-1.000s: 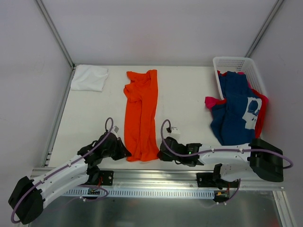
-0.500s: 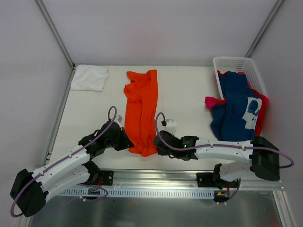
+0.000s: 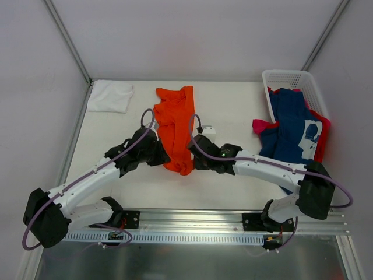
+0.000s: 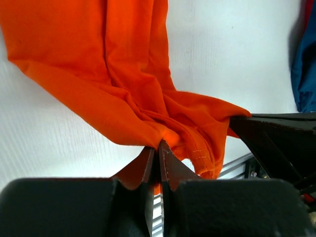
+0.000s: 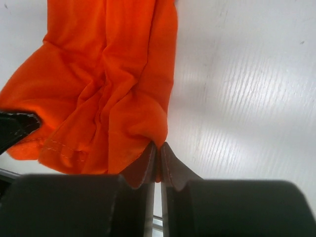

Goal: Fold and stack the t-shirts
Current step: Fold the tshirt

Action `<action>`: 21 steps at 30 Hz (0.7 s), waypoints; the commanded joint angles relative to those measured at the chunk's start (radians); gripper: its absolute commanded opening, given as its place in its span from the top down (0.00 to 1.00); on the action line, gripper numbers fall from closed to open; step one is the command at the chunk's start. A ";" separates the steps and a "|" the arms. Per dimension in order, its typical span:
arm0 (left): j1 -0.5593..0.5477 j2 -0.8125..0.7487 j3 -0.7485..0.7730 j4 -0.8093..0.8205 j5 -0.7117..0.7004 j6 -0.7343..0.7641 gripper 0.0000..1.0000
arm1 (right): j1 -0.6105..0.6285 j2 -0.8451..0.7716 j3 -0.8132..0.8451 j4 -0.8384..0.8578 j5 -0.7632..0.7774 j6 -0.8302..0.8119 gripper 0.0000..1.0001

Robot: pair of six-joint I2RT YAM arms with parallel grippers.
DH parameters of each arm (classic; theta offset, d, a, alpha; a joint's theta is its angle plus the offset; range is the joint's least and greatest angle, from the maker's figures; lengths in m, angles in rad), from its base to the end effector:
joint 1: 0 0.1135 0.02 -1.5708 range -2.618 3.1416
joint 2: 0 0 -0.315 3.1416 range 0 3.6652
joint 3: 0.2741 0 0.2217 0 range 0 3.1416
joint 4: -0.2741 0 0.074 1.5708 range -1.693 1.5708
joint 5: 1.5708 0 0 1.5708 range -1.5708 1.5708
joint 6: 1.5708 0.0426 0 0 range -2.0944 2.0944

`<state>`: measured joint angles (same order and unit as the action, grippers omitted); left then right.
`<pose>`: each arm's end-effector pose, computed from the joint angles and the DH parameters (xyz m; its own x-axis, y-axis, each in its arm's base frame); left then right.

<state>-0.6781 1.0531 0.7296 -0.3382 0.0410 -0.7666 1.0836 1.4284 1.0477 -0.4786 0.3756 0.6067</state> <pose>0.1371 -0.1127 0.3047 -0.7969 -0.2480 -0.5508 0.1377 0.8132 -0.5654 0.1402 0.2312 0.3157 -0.6961 -0.1808 -0.6948 -0.3810 0.9133 0.1440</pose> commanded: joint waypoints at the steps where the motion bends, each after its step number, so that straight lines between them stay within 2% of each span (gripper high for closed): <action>1: 0.049 0.053 0.095 -0.004 -0.029 0.064 0.97 | -0.074 0.059 0.096 -0.034 -0.067 -0.093 0.92; 12: 0.201 0.257 0.258 -0.002 -0.038 0.168 1.00 | -0.211 0.360 0.402 -0.043 -0.237 -0.237 0.93; 16: 0.218 0.349 0.283 0.013 -0.078 0.181 1.00 | -0.244 0.458 0.488 -0.040 -0.282 -0.255 0.94; 21: 0.247 0.455 0.260 0.114 -0.092 0.173 1.00 | -0.274 0.578 0.586 -0.041 -0.323 -0.268 0.94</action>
<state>-0.4549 1.4609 0.9791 -0.3012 -0.0166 -0.6159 0.8265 1.9602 1.5597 -0.5060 0.1043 0.3710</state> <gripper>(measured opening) 0.011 0.067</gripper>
